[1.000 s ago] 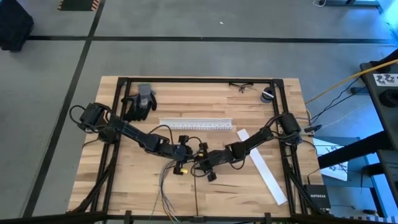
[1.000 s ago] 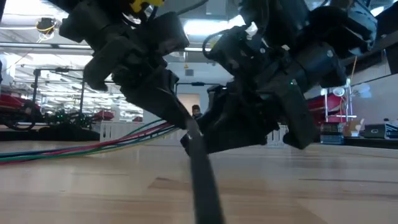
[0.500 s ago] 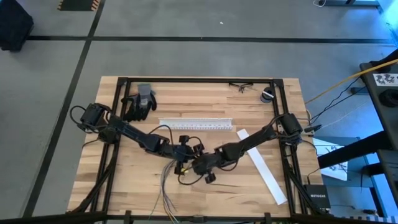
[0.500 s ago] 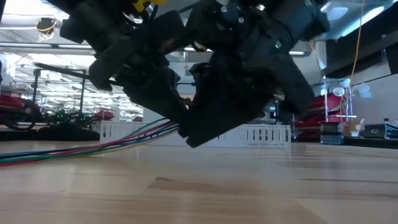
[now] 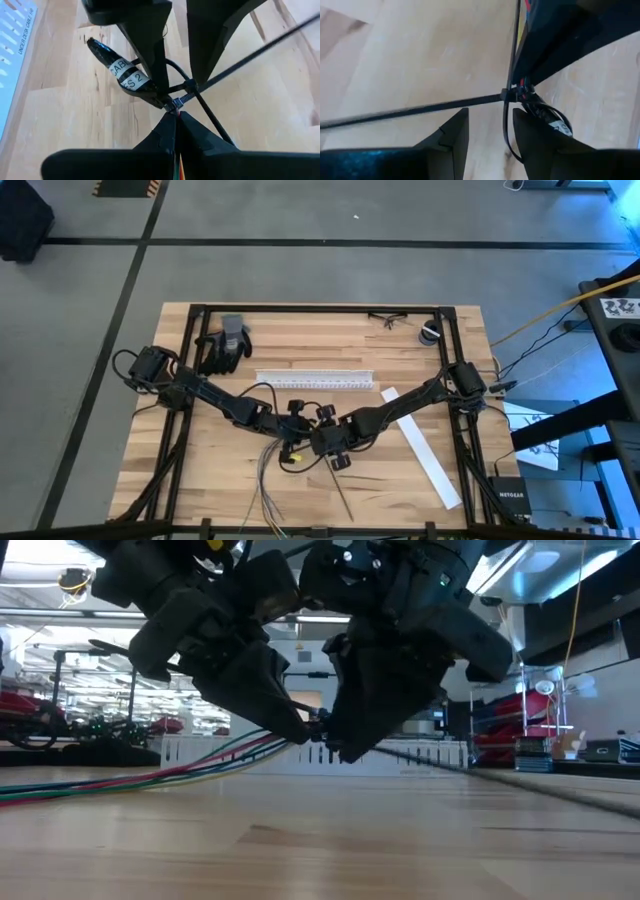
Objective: Ziptie cables
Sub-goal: Wrap the cables together using a black ziptie
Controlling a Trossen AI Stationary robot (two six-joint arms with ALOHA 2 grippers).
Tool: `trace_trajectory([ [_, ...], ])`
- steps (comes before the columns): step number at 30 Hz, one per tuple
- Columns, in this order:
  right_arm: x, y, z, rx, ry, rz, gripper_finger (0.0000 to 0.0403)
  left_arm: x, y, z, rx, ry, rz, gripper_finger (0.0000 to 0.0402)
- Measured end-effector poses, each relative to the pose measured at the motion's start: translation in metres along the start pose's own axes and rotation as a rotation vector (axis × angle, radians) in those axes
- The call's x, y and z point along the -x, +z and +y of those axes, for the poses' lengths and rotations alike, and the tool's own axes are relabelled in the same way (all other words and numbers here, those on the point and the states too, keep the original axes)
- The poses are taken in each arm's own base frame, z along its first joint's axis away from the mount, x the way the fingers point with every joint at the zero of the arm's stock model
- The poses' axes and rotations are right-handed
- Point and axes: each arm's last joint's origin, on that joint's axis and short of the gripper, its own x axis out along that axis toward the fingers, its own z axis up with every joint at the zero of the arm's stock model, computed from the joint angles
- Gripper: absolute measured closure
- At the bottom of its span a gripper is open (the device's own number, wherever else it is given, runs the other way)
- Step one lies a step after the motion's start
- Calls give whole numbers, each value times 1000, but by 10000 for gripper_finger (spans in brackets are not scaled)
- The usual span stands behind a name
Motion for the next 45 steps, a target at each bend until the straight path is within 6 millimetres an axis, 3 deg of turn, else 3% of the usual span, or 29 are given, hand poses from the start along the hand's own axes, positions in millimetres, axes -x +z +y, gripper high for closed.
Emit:
trace_trajectory([
  [6, 2, 8, 3, 19, 121, -68, 256, 0, -1, -1, -4, -14, 2, 401],
  [10, 5, 5, 0, 19, 64, -30, 256, 0, 0, -1, -5, 0, -1, 401],
  [18, 7, 5, 1, 5, 114, -27, 256, 0, -1, -2, -10, -6, 0, 401],
  [22, 12, 2, -3, -8, 12, 42, 256, 0, -1, -1, -9, 3, 0, 401],
  [32, 30, 14, -4, 38, 82, 68, 256, 0, 1, -2, -7, -4, -12, 401],
  [41, 67, 13, -14, 68, -62, 153, 256, 0, 1, -2, -10, -5, -13, 401],
  [45, 63, 9, -12, 78, -36, 81, 256, 0, 1, -2, -12, -5, -12, 401],
])
